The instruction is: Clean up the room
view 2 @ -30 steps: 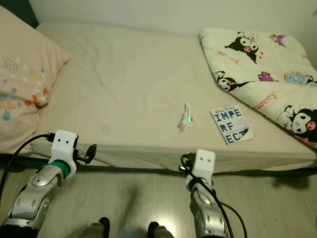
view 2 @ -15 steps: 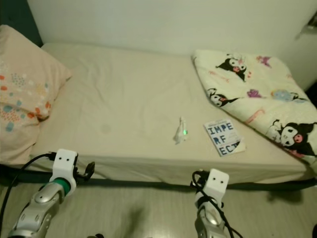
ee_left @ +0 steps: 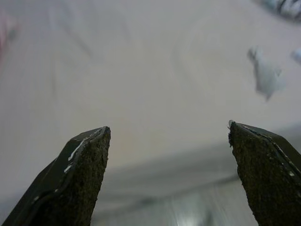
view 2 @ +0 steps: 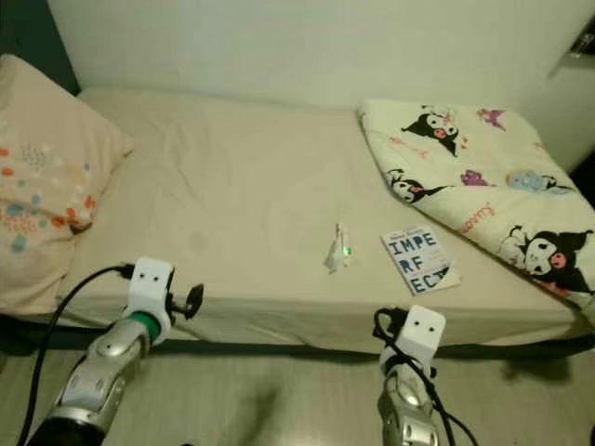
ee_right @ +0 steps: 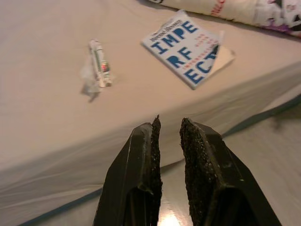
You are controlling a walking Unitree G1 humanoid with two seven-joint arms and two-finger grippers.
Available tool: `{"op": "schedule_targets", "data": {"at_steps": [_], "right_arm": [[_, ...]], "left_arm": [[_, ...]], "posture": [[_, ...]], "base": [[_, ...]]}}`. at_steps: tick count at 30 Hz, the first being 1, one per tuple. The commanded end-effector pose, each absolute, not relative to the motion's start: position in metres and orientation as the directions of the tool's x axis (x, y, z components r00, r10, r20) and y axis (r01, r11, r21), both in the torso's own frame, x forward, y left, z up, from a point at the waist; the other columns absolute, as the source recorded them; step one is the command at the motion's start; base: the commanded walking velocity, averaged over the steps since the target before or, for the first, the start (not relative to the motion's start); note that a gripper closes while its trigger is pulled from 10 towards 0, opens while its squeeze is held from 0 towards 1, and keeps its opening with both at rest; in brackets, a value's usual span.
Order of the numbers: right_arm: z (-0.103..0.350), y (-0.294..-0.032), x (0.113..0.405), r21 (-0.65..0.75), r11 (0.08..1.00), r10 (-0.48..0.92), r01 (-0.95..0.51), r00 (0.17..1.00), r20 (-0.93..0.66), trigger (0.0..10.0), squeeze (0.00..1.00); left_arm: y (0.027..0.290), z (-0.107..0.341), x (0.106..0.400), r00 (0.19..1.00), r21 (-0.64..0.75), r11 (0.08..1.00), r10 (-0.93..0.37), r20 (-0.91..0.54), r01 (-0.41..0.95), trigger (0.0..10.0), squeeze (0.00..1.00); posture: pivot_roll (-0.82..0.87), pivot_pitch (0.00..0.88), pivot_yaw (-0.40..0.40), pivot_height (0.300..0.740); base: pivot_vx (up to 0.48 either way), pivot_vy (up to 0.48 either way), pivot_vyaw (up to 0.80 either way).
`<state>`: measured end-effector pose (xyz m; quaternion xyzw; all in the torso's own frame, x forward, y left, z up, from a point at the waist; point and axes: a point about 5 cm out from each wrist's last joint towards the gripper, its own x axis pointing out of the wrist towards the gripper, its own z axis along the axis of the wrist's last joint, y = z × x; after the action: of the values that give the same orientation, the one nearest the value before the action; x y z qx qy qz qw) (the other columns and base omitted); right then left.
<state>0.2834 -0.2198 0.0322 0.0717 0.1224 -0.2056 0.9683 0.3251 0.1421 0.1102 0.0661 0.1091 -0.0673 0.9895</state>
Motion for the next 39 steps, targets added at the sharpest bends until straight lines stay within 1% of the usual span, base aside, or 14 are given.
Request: {"op": "schedule_targets", "data": {"at_steps": [1,2,5,6,8,11,12,20,22,23,25,32,35,39], "right_arm": [[0.026,-0.219,0.279,0.078,0.906,-0.38,0.416,0.881,-0.282,10.0,0.0],[0.021,-0.205,0.278,0.112,0.907,-0.36,0.407,0.885,-0.295,10.0,0.0],[0.016,-0.194,0.277,0.124,0.911,-0.341,0.392,0.889,-0.306,10.0,0.0],[0.015,-0.193,0.276,0.122,0.907,-0.351,0.403,0.884,-0.308,10.0,0.0],[0.015,-0.194,0.275,0.119,0.903,-0.361,0.413,0.879,-0.31,10.0,0.0],[0.016,-0.195,0.276,0.109,0.901,-0.373,0.42,0.878,-0.301,10.0,0.0],[0.018,-0.196,0.278,0.078,0.905,-0.381,0.418,0.879,-0.288,10.0,0.0],[0.013,-0.184,0.278,-0.05,0.939,-0.339,0.34,0.895,-0.29,10.0,0.0],[0.013,-0.184,0.278,-0.05,0.939,-0.339,0.34,0.895,-0.29,10.0,0.0],[0.011,-0.183,0.276,-0.067,0.945,-0.326,0.321,0.899,-0.293,10.0,0.0],[0.009,-0.181,0.275,-0.087,0.95,-0.311,0.298,0.904,-0.294,10.0,0.0],[0.007,-0.176,0.273,-0.138,0.961,-0.269,0.238,0.915,-0.301,10.0,0.0],[0.008,-0.176,0.274,-0.146,0.961,-0.268,0.234,0.917,-0.295,10.0,0.0],[0.012,-0.184,0.275,-0.138,0.942,-0.335,0.307,0.899,-0.281,10.0,0.0]], "left_arm": [[0.14,0.11,0.324,0.962,0.128,0.978,-0.133,-0.239,0.167,10.0,0.0],[0.147,0.107,0.33,0.962,0.1,0.981,-0.141,-0.233,0.168,10.0,0.0],[0.157,0.09,0.328,0.957,0.085,0.986,-0.116,-0.264,0.143,10.0,0.0],[0.161,0.077,0.323,0.949,0.094,0.988,-0.09,-0.301,0.123,10.0,0.0],[0.164,0.069,0.32,0.943,0.103,0.988,-0.072,-0.325,0.111,10.0,0.0],[0.164,0.065,0.318,0.939,0.106,0.988,-0.07,-0.337,0.112,10.0,0.0],[0.164,0.065,0.317,0.941,0.114,0.986,-0.08,-0.33,0.123,10.0,0.0],[0.177,0.064,0.315,0.957,0.169,0.983,-0.02,-0.289,0.071,10.0,0.0],[0.177,0.064,0.315,0.957,0.169,0.983,-0.02,-0.289,0.071,10.0,0.0],[0.181,0.06,0.313,0.958,0.17,0.985,0.013,-0.285,0.038,10.0,0.0],[0.183,0.058,0.311,0.958,0.17,0.985,0.027,-0.285,0.022,10.0,0.0],[0.185,0.056,0.307,0.955,0.071,0.997,0.008,-0.297,0.013,10.0,0.0],[0.184,0.054,0.306,0.954,0.073,0.997,0.005,-0.3,0.018,10.0,0.0],[0.182,0.051,0.306,0.948,0.105,0.994,-0.001,-0.318,0.037,10.0,0.0]], "posture": [[0.22,0.062,0.02,0.74],[0.15,0.069,0.027,0.74],[0.13,0.066,0.042,0.74],[0.12,0.035,0.067,0.74],[0.11,0.029,0.073,0.74],[0.12,0.029,0.089,0.74],[0.12,0.051,0.094,0.74],[0.12,0.03,0.06,0.74],[0.12,0.03,0.06,0.74],[0.11,0.006,0.041,0.74],[0.11,0.008,0.015,0.74],[0.11,0.01,-0.013,0.74],[0.11,0.021,-0.01,0.74],[0.11,0.031,-0.016,0.74]], "base": [[0.0,0.0,0.0],[0.0,0.0,0.0],[0.0,0.0,0.0],[0.0,0.0,0.0],[0.0,0.0,0.0],[0.0,0.0,0.0],[0.0,0.0,0.0],[0.0,0.0,0.0],[0.0,0.0,0.0],[0.0,0.0,0.0],[0.0,0.0,0.0],[0.0,0.0,0.0],[0.0,0.0,0.0],[0.0,0.0,0.0]]}}
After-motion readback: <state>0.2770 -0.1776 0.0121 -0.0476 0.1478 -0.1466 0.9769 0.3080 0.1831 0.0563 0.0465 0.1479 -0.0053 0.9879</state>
